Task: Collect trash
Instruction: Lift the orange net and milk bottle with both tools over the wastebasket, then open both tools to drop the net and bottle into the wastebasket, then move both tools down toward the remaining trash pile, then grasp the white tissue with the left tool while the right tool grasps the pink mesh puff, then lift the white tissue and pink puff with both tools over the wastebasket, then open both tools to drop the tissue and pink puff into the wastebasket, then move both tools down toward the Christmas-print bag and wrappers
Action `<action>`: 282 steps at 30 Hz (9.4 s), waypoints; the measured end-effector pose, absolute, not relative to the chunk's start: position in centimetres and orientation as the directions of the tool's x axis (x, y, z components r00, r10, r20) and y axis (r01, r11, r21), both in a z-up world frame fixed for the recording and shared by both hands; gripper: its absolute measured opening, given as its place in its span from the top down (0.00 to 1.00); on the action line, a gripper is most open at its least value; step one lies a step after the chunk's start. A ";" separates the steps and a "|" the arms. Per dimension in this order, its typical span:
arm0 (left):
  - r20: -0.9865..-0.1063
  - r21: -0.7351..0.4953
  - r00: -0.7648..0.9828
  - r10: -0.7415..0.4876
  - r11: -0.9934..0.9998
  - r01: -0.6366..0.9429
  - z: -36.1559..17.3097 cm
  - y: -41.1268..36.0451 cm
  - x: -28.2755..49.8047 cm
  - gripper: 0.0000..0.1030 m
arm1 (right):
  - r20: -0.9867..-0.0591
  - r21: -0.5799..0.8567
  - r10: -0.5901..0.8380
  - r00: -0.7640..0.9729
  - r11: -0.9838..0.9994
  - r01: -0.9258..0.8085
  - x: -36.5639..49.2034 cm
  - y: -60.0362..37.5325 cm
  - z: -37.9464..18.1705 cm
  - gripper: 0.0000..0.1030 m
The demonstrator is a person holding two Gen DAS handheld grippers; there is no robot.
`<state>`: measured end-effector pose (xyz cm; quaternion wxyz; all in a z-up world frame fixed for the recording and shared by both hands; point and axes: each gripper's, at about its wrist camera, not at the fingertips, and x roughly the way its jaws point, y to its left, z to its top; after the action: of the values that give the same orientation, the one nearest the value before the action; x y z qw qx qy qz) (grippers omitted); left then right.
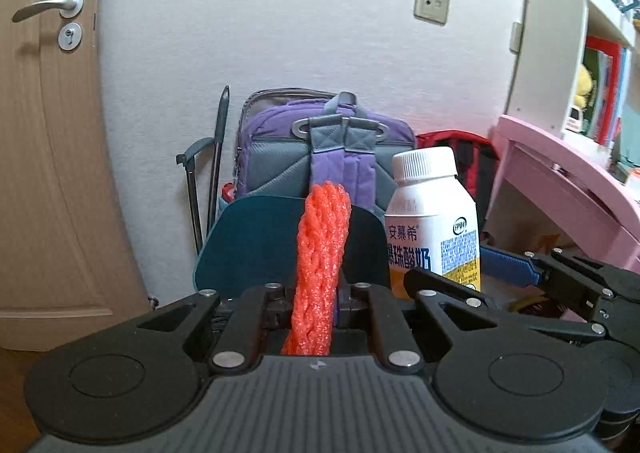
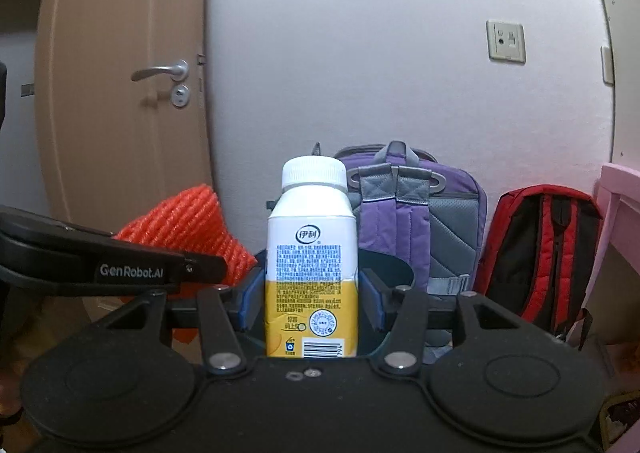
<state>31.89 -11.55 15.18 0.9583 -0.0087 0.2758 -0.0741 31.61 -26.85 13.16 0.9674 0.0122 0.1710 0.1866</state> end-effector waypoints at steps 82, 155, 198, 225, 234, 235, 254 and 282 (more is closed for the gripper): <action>-0.659 -0.089 0.738 -0.145 0.989 0.115 6.5 -2.6 21.4 0.06 | -0.542 0.103 0.545 0.640 0.798 -0.593 22.6 -20.5 5.6 0.48; -0.979 -0.196 0.103 -0.177 0.955 -0.223 -50.5 12.7 30.3 0.72 | -0.917 0.291 0.347 0.199 0.920 -0.263 38.3 -8.3 -44.5 0.91; -0.718 -0.102 0.692 -0.077 0.995 0.006 -2.1 7.2 19.5 0.71 | -0.545 0.217 0.527 0.652 0.840 -0.498 19.3 -18.8 -1.2 0.92; -0.516 0.008 0.846 -0.137 0.986 0.165 15.5 -6.1 28.8 0.71 | -0.216 0.078 0.388 0.896 0.921 -0.381 29.5 -25.2 15.4 0.92; -0.591 0.007 0.792 -0.152 0.981 0.194 13.1 -9.3 35.5 0.71 | -0.274 0.114 0.357 0.893 0.934 -0.339 36.7 -25.3 12.7 0.92; -0.604 0.007 0.782 -0.153 0.980 0.197 12.5 -9.7 36.3 0.71 | -0.288 0.121 0.359 0.888 0.933 -0.338 37.4 -25.2 12.1 0.92; -0.755 -0.018 0.644 -0.119 0.987 0.162 5.0 -10.3 44.5 0.68 | -0.488 0.143 0.380 0.786 0.923 -0.358 44.0 -23.8 5.6 0.81; -0.644 -0.027 0.758 -0.105 0.993 0.115 13.3 -9.6 33.2 0.34 | -0.410 0.184 0.414 0.813 0.910 -0.371 32.5 -27.5 12.3 0.54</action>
<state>33.18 -9.56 13.28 0.9375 0.0068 0.3431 -0.0587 32.50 -27.45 12.28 0.9508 0.0479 0.2258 0.2065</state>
